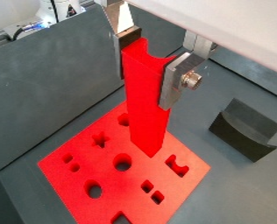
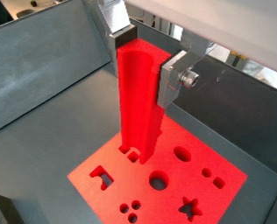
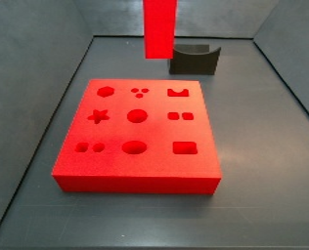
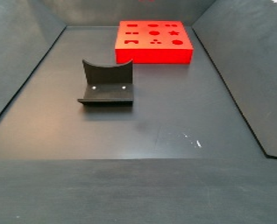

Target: Insert the arch object.

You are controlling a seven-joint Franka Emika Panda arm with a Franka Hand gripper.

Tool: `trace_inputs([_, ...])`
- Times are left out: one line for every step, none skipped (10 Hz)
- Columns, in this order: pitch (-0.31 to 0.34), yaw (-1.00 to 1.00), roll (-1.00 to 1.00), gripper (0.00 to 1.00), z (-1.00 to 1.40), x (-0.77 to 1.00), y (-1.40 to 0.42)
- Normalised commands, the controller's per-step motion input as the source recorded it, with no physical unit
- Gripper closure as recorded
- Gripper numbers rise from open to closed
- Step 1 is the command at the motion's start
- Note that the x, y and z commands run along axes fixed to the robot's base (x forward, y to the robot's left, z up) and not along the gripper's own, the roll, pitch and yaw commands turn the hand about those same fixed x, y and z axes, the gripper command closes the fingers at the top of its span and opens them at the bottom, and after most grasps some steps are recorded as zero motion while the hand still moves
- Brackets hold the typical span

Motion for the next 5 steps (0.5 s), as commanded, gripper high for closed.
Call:
trace_inputs([-0.003, 0.00, 0.06, 1.00, -0.31, 0.12, 0.27])
trace_inputs([0.000, 0.00, 0.07, 1.00, -0.26, 0.32, 0.55])
trace_inputs([0.000, 0.00, 0.11, 1.00, -0.26, 0.40, 0.61])
trace_inputs([0.000, 0.00, 0.10, 1.00, -0.26, 0.41, 0.58])
trace_inputs([-0.026, 0.00, -0.01, 1.00, -0.34, 0.36, 0.48])
